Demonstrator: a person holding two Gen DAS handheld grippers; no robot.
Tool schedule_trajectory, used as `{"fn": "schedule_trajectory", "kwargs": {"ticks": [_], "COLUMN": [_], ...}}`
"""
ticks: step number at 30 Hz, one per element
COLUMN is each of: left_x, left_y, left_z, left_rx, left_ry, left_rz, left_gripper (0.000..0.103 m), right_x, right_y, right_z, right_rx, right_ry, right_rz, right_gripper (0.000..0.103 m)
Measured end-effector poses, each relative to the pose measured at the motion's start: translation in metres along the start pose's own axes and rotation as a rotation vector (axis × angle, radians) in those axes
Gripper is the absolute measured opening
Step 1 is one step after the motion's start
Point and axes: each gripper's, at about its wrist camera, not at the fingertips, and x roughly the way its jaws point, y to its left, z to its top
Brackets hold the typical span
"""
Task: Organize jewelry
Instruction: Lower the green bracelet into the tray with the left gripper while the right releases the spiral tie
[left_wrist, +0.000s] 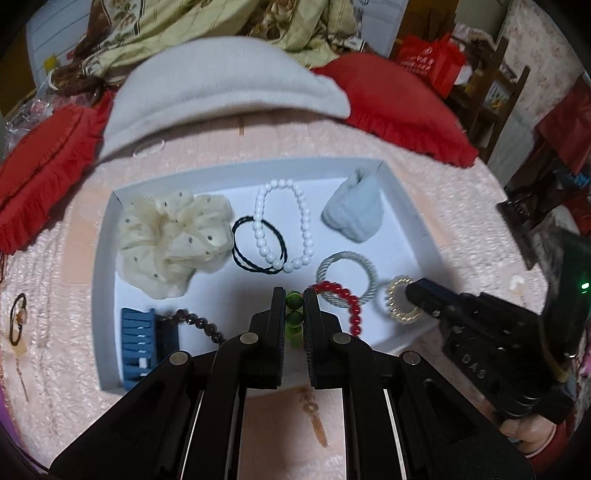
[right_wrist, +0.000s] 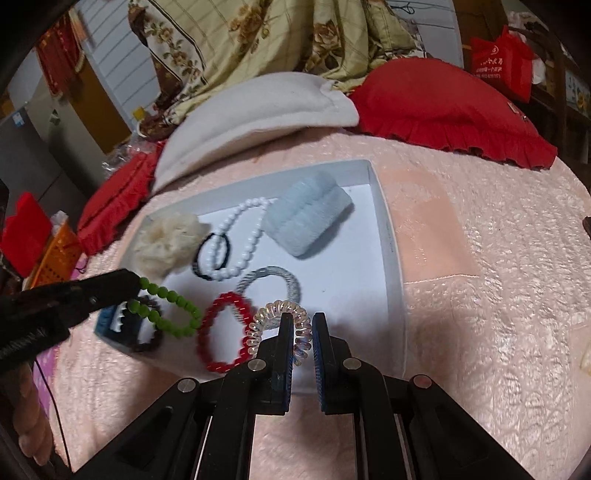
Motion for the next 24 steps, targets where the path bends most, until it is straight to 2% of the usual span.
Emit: {"fn": "schedule_trajectory", "kwargs": {"ticks": [5, 12, 24], "left_x": [0.021, 0.037, 0.035], "left_y": [0.008, 0.020, 0.017], "left_z": [-0.001, -0.004, -0.009], "left_rx": [-0.012, -0.041, -0.028], "left_ry": [0.019, 0.030, 0.023], "left_rz": [0.044, 0.067, 0.082], "left_gripper": [0.008, 0.008, 0.009], "right_x": [0.016, 0.021, 0.022], "right_y": [-0.007, -0.006, -0.007], "right_z": [0.004, 0.003, 0.002], "right_rx": [0.005, -0.006, -0.002], "right_ry": [0.019, 0.016, 0.023], "right_rz": [-0.016, -0.016, -0.035], "right_gripper": [0.009, 0.009, 0.009]}}
